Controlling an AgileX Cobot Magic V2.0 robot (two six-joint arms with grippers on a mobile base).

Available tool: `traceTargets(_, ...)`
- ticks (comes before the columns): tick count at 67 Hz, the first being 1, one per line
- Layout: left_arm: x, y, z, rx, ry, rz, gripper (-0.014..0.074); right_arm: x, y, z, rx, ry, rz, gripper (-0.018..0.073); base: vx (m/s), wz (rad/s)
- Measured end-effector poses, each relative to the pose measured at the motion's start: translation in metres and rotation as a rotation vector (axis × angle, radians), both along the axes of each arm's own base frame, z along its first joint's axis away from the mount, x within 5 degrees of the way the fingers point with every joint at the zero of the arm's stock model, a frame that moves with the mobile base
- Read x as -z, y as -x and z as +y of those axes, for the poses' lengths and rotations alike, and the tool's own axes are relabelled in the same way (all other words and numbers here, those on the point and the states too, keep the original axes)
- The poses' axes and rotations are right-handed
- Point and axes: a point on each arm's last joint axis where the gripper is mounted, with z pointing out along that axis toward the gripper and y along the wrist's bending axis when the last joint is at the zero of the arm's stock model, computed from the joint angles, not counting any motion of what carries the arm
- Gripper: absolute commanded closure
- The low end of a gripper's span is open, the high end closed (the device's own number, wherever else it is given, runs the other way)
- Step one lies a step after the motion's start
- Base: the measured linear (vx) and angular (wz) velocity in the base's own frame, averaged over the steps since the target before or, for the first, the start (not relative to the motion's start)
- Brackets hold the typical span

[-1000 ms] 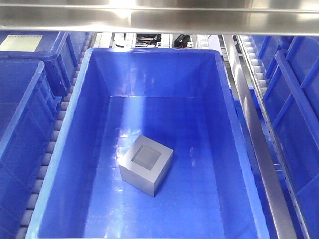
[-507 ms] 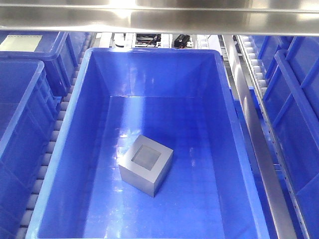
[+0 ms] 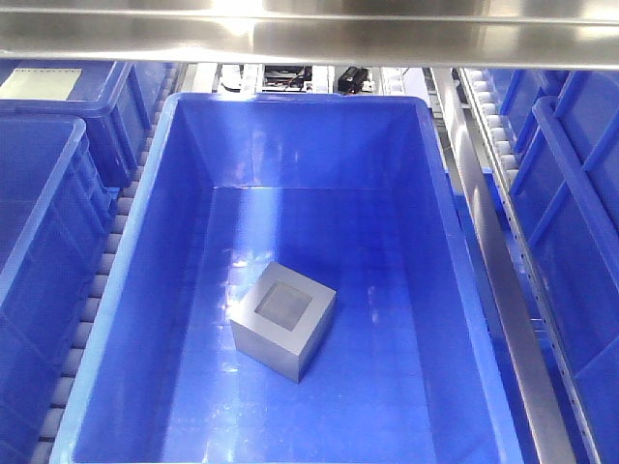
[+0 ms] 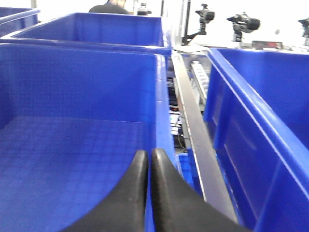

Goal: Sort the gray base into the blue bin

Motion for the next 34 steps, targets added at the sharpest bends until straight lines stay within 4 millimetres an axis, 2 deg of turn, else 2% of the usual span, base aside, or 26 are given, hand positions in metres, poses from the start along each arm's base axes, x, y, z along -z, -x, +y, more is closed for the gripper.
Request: traceTargets(34, 0.0002, 0.0000, 0.0000, 0.001, -0.005, 0.002, 0.0603, 0.0000, 0.0000, 0.0000, 0.000, 0.000, 0.000, 0.0564, 0.00, 0.00)
